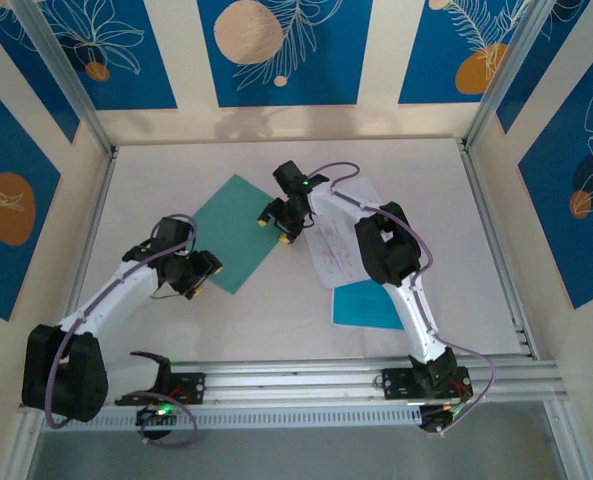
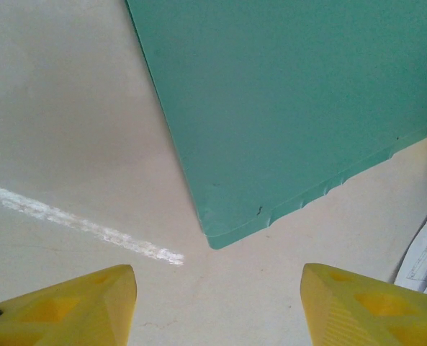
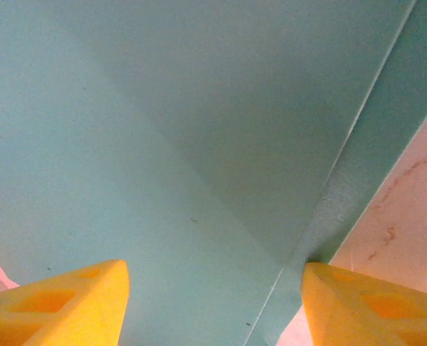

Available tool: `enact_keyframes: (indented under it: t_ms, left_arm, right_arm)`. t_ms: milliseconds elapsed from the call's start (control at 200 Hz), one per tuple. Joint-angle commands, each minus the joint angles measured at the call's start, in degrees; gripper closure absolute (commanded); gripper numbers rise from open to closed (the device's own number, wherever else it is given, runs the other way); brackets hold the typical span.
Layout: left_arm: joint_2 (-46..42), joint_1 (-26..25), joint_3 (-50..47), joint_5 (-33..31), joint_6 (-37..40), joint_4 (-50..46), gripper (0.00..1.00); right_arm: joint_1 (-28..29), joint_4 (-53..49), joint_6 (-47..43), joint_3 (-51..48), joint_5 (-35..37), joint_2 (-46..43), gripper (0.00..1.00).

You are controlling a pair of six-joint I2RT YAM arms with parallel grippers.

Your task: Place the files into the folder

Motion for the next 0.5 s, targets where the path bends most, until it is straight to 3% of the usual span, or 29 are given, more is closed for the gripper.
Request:
enact_keyframes:
  t_ms: [0, 495]
  left_arm:
    - [-0.51, 0.49, -0.69, 0.54, 1.74, -0.11, 0.38]
    - [3.02, 0.58, 1.13, -0.10, 3.91, 1.48, 0.37]
  right_arm:
    - [0.61, -0.39, -0.76, 0.85, 1.20, -1.64, 0.35]
    - [0.97, -0.95, -1.70, 2.06, 2.20, -0.63, 0.35]
